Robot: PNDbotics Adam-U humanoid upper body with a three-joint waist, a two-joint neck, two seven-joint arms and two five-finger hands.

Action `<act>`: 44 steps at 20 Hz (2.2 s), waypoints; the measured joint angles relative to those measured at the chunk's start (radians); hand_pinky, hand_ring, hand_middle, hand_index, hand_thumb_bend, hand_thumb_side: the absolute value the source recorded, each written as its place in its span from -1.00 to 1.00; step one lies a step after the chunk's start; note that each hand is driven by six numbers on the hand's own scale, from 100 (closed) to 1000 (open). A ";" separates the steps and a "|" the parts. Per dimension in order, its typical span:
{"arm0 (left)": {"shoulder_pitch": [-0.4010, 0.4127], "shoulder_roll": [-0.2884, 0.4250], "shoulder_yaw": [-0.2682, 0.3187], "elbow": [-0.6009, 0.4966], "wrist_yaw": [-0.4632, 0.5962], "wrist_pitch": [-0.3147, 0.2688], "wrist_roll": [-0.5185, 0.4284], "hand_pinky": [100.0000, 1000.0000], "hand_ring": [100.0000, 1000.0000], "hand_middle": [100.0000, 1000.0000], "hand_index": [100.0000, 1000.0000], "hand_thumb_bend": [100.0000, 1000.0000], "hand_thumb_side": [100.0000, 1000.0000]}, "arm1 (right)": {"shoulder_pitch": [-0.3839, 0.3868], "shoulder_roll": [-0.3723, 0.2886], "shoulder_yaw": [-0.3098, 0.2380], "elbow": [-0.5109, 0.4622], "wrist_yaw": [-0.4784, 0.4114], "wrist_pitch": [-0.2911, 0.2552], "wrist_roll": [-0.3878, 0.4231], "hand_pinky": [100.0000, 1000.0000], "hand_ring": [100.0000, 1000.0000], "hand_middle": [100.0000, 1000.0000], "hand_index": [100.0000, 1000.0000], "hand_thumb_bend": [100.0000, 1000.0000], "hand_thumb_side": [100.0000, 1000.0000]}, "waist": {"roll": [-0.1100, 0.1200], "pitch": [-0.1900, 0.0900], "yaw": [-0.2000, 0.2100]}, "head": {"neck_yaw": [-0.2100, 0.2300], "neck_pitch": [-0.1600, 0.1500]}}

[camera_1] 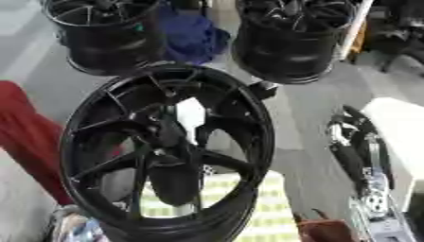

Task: Pull the pin out of the wheel hub.

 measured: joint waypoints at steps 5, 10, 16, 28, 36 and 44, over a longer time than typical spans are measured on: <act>0.002 0.000 -0.004 0.009 0.007 0.012 -0.034 0.99 0.80 0.61 0.76 -0.18 -0.14 | -0.066 -0.103 0.000 -0.041 0.011 0.023 0.019 0.39 0.12 0.32 0.74 -1.00 -0.10 | -0.009 0.000 0.011 | -0.001 0.000; 0.004 0.000 -0.015 0.018 0.014 0.021 -0.076 0.98 0.80 0.60 0.76 -0.18 -0.12 | -0.126 -0.220 0.006 -0.083 0.017 0.050 0.063 0.42 0.18 0.37 0.80 -1.00 -0.11 | -0.022 0.000 0.020 | -0.002 0.000; 0.007 0.000 -0.027 0.024 0.021 0.031 -0.137 0.98 0.81 0.60 0.76 -0.18 -0.10 | -0.233 -0.453 0.090 -0.130 -0.020 0.063 0.238 0.50 0.39 0.51 0.91 -1.00 -0.12 | -0.038 0.000 0.032 | -0.007 0.000; 0.018 0.009 -0.047 0.035 0.032 0.047 -0.213 0.98 0.79 0.59 0.76 -0.20 -0.08 | -0.596 -0.693 0.353 -0.145 -0.216 0.128 0.839 0.66 0.74 0.76 1.00 -0.86 -0.11 | -0.062 -0.006 0.049 | -0.024 0.000; 0.020 0.009 -0.050 0.037 0.034 0.050 -0.227 0.98 0.78 0.59 0.76 -0.21 -0.08 | -0.759 -0.542 0.463 0.012 -0.074 0.123 1.090 0.72 0.83 0.83 1.00 -0.86 -0.13 | -0.066 -0.010 0.050 | -0.026 0.000; 0.020 0.009 -0.053 0.041 0.035 0.053 -0.232 0.98 0.78 0.66 0.76 -0.20 -0.09 | -0.825 -0.374 0.507 0.227 0.116 0.039 1.137 0.78 0.89 0.84 1.00 -0.78 -0.14 | -0.062 -0.010 0.053 | -0.029 0.000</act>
